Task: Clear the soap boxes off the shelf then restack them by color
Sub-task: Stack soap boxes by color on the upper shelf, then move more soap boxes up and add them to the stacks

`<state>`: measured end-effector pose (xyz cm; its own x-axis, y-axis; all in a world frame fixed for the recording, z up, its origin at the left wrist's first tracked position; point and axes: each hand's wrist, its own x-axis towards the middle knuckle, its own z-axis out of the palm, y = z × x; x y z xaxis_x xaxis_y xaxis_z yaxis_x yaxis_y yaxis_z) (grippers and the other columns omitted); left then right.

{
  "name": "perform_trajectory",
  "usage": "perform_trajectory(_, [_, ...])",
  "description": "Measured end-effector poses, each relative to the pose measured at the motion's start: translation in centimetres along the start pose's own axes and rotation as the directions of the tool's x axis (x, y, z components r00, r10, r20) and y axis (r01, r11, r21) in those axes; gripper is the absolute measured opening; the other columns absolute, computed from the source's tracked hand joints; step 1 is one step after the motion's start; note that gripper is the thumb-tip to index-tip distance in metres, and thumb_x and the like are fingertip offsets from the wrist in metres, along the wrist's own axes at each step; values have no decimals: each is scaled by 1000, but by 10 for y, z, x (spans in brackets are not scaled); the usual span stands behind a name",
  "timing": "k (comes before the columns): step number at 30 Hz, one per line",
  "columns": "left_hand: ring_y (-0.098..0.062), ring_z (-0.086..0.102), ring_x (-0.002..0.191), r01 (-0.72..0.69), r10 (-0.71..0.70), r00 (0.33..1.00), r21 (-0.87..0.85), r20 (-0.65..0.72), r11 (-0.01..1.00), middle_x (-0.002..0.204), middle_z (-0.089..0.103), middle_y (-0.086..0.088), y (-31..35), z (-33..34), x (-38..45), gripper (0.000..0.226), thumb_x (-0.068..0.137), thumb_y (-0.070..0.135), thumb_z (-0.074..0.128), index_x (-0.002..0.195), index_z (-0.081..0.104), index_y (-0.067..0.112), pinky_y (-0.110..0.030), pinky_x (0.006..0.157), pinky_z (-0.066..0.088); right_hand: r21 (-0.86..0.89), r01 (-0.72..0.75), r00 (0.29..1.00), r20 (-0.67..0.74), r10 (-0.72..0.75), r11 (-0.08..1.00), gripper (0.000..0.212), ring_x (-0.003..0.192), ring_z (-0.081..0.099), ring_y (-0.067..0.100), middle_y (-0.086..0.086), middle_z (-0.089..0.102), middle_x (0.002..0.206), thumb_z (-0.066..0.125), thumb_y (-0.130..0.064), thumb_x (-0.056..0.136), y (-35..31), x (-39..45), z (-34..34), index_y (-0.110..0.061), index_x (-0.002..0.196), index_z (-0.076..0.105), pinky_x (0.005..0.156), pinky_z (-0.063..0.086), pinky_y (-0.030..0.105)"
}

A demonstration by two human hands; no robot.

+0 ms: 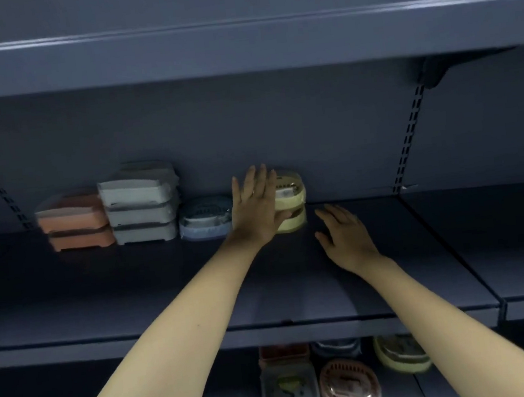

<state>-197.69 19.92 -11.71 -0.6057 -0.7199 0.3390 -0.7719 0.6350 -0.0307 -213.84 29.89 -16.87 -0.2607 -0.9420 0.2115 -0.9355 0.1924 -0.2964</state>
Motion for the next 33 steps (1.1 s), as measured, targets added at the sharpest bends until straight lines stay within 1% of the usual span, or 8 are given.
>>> perform_trajectory(3, [-22,-14,145,22,-22,1000,-30,-11,999,158,-9,-3,-6,-6,-27,76,96,53,35,151,-1,15,-46,114,-13,-2,16,1000,-12,-16,1000,53,145,7,19,1,12,158,37,-34,100,-16,-13,-2,-22,149,20,118,6,38])
perform_trajectory(10, [-20,-1,146,21,-23,1000,-121,-16,992,159,4,-2,-31,-15,-108,67,98,42,40,151,8,17,-42,117,2,42,85,995,-60,-82,996,52,143,14,26,6,19,156,40,-33,99,-74,-51,2,-16,147,27,116,15,39])
perform_trajectory(13, [-23,7,145,3,-8,998,-99,-58,995,158,12,-6,-47,-24,-142,67,97,42,41,150,14,13,-43,116,7,46,107,989,-110,-101,993,51,140,22,29,9,29,152,45,-30,98,-101,-69,12,-14,144,33,114,22,41])
perform_trajectory(17, [-23,13,144,-40,28,995,-128,-99,991,156,19,-7,-74,-32,-187,62,96,39,43,148,23,11,-41,116,7,63,152,972,-193,-137,986,45,132,34,32,12,42,143,51,-24,95,-140,-96,24,-11,137,45,108,31,42])
perform_trajectory(19, [-25,22,142,-64,45,991,-151,-125,986,152,29,-9,-90,-34,-210,59,95,37,46,145,32,8,-42,115,13,73,172,961,-232,-151,982,41,131,36,33,15,44,141,53,-20,94,-162,-113,32,-8,133,50,106,32,43])
perform_trajectory(23, [-25,53,121,-137,94,954,-133,-285,982,127,60,-8,-121,-37,-257,49,90,39,41,124,58,8,-40,100,40,71,188,937,-313,-157,980,33,124,45,34,15,52,134,56,-14,92,-202,-147,47,-7,124,58,100,38,44])
perform_trajectory(27, [-21,58,111,-177,121,943,-158,-310,972,116,64,-2,-145,-38,-297,45,88,36,40,118,61,11,-35,91,44,35,191,935,-311,-171,981,31,121,48,31,12,55,130,56,-15,92,-231,-177,66,-10,122,59,95,41,45])
perform_trajectory(33, [-20,64,83,-171,123,963,-190,-239,967,94,67,2,-168,-14,-336,36,85,31,44,105,66,11,-33,70,49,-51,213,931,-294,-218,976,23,107,59,26,4,64,114,57,-18,87,-255,-201,93,-13,107,67,87,45,41])
